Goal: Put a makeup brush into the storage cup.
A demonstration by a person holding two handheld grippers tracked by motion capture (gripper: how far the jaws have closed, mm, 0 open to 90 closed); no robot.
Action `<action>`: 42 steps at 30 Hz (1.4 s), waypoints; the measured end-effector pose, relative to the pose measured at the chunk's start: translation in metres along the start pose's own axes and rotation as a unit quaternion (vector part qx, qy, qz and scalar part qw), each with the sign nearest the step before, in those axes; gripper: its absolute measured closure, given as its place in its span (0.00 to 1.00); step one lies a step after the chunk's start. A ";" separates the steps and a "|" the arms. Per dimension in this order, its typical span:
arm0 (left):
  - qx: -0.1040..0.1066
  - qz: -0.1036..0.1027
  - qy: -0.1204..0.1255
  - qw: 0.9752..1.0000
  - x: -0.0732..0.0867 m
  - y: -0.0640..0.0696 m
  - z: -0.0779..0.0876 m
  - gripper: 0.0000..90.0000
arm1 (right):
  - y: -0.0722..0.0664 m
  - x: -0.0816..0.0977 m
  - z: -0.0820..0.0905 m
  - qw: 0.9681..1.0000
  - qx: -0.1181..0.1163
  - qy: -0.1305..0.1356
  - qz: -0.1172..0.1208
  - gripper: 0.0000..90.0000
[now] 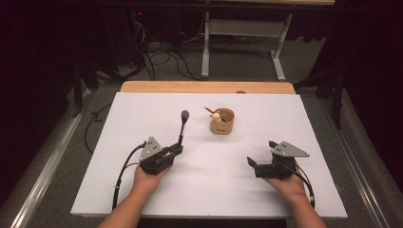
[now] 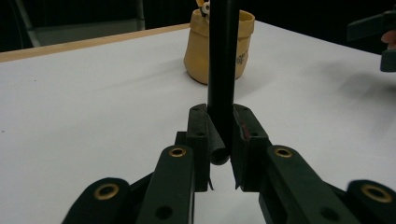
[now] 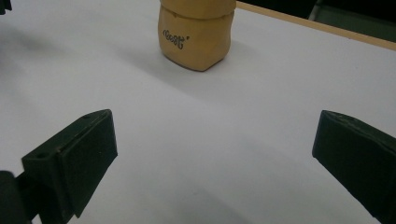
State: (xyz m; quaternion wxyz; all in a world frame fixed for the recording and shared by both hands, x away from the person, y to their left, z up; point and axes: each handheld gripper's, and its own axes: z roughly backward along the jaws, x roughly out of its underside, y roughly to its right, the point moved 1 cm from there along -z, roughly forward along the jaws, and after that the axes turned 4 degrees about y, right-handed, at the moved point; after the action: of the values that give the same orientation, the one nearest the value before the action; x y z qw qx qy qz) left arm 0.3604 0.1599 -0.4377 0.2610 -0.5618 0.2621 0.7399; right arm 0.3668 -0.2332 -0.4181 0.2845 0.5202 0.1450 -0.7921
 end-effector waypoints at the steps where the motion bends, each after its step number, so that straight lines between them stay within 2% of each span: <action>1: 0.003 0.000 0.001 1.000 0.000 0.001 0.000 0.88 | 0.000 0.000 0.000 1.000 -0.001 0.001 0.000 0.02; 6: 0.017 0.007 0.009 1.000 -0.002 0.003 0.000 0.88 | -0.002 0.000 0.000 1.000 -0.006 0.006 -0.004 0.03; 12: 0.031 0.007 0.008 0.999 -0.003 0.008 -0.002 0.88 | -0.006 -0.006 0.000 0.999 -0.019 0.029 -0.014 0.04; 17: 0.041 0.003 0.010 0.999 -0.005 0.014 -0.004 0.88 | -0.015 -0.016 -0.003 0.999 -0.021 0.044 0.001 0.05; 24: 0.049 -0.006 0.008 0.999 -0.006 0.020 -0.006 0.88 | -0.029 -0.031 -0.011 0.998 -0.037 0.043 0.007 0.08; 26: 0.051 -0.007 0.008 0.999 -0.006 0.021 -0.007 0.88 | -0.031 -0.038 -0.013 0.998 -0.037 0.053 0.011 0.09; 30: 0.057 -0.008 0.008 0.998 -0.007 0.025 -0.008 0.88 | -0.032 -0.050 -0.017 0.997 -0.041 0.067 0.001 0.11; 33: 0.063 -0.007 0.008 0.998 -0.006 0.028 -0.008 0.88 | -0.035 -0.058 -0.021 0.997 -0.039 0.066 0.005 0.11; 37: 0.070 -0.006 0.011 0.997 -0.007 0.035 -0.009 0.88 | -0.039 -0.069 -0.026 0.997 -0.048 0.062 0.012 0.14; 39: 0.075 -0.003 0.013 0.997 -0.007 0.038 -0.010 0.88 | -0.044 -0.071 -0.023 0.996 -0.052 0.071 0.018 0.15; 42: 0.084 -0.006 0.014 0.996 -0.008 0.043 -0.011 0.88 | -0.049 -0.068 -0.020 0.996 -0.057 0.068 0.028 0.16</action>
State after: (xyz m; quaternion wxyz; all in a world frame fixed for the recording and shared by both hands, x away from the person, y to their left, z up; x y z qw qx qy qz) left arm 0.3401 0.1206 -0.4283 0.3081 -0.5495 0.3238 0.7059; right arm 0.3725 -0.1628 -0.3684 0.3251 0.5593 0.1945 -0.7373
